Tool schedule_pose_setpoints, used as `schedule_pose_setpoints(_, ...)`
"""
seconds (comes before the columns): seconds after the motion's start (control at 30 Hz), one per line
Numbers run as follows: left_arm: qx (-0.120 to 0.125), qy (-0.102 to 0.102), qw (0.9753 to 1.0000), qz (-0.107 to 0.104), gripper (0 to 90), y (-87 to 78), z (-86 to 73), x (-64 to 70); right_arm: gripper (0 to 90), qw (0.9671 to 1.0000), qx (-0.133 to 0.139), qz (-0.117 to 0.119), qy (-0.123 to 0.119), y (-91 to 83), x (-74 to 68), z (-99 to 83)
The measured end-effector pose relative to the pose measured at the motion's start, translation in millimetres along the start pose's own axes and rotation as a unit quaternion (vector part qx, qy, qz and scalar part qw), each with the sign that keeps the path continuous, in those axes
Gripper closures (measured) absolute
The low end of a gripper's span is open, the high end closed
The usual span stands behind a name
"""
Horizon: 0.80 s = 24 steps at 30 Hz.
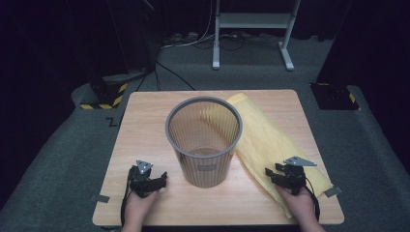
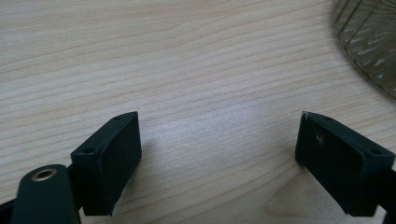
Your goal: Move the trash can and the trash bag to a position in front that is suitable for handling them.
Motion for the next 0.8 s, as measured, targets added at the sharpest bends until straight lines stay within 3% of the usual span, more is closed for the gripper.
schedule_pose_setpoints(0.8,0.000,0.004,1.0000,-0.007,14.5,-0.6,-0.4,1.4,41.8,0.9999,-0.005,-0.006,-0.014,1.2,-2.8,-0.6)
Point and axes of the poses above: each handheld gripper's, and its own axes: y roughly forward along the jaws, z roughly out of its top, x roughly to its right, the point moved 7 cm from there along y, roughly forward along the jaws, and after that the axes turned 9 degrees about z, right-handed, at the moved point
